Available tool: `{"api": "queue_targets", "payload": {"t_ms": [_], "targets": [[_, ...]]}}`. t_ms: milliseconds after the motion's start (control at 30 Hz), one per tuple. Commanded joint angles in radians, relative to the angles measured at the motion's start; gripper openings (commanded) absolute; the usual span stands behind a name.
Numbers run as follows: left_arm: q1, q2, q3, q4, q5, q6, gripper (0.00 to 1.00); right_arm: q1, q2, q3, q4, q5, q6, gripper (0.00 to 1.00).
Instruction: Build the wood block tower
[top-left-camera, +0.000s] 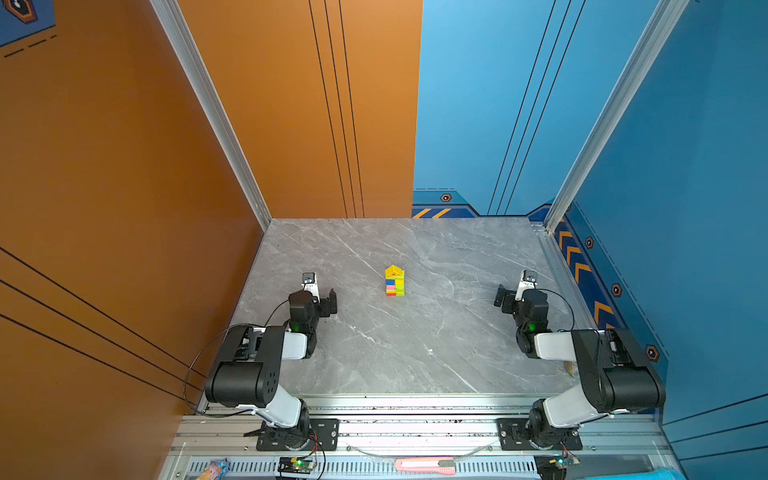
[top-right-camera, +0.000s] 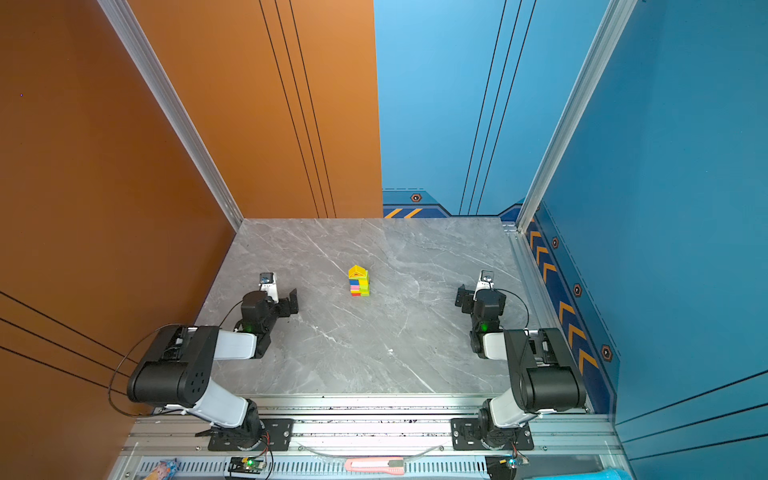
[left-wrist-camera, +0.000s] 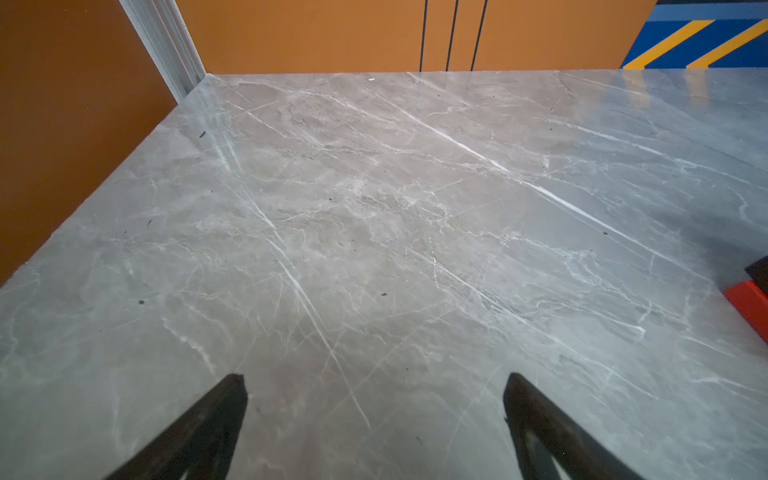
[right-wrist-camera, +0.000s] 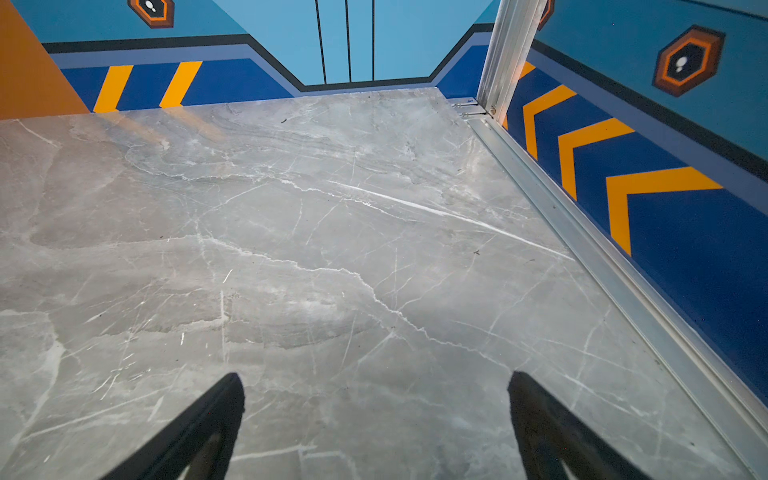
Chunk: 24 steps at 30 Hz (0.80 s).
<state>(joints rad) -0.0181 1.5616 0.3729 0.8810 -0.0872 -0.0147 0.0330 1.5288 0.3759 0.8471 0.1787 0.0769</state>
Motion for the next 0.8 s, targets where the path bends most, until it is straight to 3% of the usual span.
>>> {"api": "queue_targets", "payload": {"t_ms": [0, 767], "targets": [[0.003, 0.001, 0.014, 0.021, -0.033, 0.01, 0.98, 0.004, 0.002, 0.008, 0.012, -0.003, -0.015, 1.0], [-0.008, -0.003, 0.013, 0.022, -0.051, 0.015, 0.98, 0.005, 0.001, 0.008, 0.012, -0.002, -0.016, 1.0]]}}
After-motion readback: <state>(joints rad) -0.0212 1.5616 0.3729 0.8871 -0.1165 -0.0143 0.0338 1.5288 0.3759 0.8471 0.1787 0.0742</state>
